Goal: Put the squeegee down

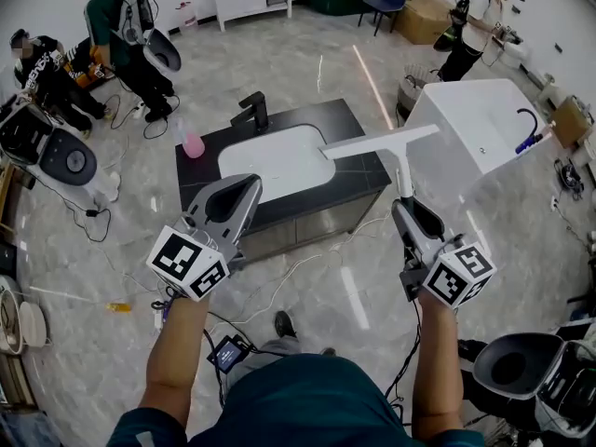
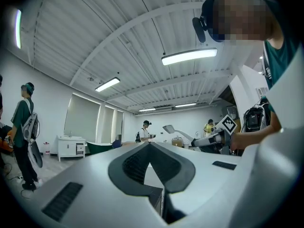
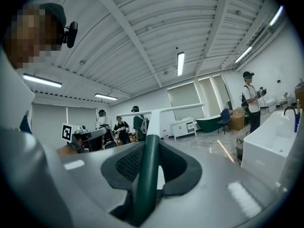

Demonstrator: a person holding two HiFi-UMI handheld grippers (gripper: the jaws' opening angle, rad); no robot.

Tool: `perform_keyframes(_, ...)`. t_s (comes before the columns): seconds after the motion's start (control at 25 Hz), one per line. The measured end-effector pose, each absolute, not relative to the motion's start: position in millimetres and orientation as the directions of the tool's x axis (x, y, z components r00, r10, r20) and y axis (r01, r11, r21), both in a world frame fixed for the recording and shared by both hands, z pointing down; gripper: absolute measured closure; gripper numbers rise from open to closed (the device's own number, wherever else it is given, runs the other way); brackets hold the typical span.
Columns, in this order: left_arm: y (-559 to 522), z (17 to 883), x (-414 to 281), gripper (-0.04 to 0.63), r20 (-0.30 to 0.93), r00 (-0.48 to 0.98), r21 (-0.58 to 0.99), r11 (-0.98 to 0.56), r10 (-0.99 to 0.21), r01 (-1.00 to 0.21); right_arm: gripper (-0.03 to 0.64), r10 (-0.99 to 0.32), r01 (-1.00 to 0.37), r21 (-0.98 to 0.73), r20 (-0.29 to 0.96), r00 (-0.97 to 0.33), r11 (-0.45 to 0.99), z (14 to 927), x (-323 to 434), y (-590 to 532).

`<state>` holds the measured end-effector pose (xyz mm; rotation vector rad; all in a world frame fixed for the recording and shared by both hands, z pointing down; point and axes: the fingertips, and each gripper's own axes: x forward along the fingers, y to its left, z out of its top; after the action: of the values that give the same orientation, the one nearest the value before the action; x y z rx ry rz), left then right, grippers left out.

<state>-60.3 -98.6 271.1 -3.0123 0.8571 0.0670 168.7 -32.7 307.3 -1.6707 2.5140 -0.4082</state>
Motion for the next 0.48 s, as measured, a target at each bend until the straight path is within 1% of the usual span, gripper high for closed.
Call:
perform_keyframes(0.28, -142.7, 278.1, -80.4, 0.589, -0.083, 0.863, 0.039, -0.867, -0.498, -0.496, 0.515, -0.924, -0.903, -0.261, 0.081, -0.373, 0.341, 300.8, 146.4, -71.7)
perform_keyframes(0.48, -159.7, 276.8, -98.7, 0.591, -0.104, 0.856, 0.06, -0.863, -0.506, -0.502, 0.514, -0.92, -0.903, -0.244, 0.087, -0.383, 0.353, 293.3, 133.4, -94.8)
